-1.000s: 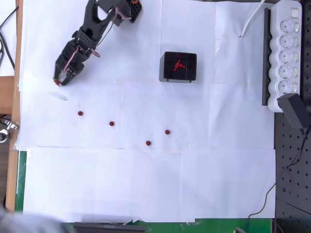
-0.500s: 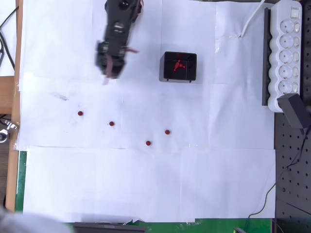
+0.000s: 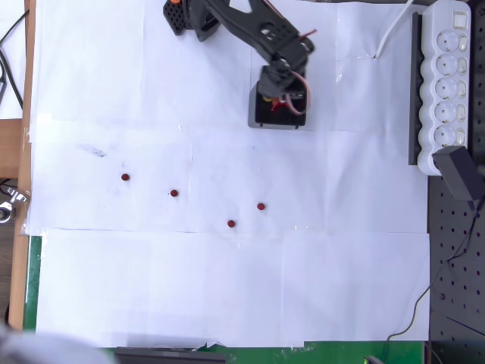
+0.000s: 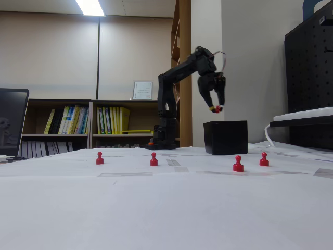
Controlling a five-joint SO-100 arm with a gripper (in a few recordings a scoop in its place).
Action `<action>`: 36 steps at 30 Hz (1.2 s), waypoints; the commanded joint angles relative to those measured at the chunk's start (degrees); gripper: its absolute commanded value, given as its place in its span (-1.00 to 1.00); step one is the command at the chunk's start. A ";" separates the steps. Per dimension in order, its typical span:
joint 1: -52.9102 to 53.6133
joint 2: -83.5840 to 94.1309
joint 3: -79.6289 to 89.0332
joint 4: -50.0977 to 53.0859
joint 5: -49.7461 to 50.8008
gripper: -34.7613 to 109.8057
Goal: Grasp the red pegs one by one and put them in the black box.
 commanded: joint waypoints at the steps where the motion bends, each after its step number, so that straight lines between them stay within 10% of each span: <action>1: -1.76 7.47 9.05 -2.11 -2.46 -0.52; 22: 5.27 -10.20 8.44 0.09 -0.88 -0.20; 36: 32.43 -29.18 -34.89 -27.69 31.82 -0.21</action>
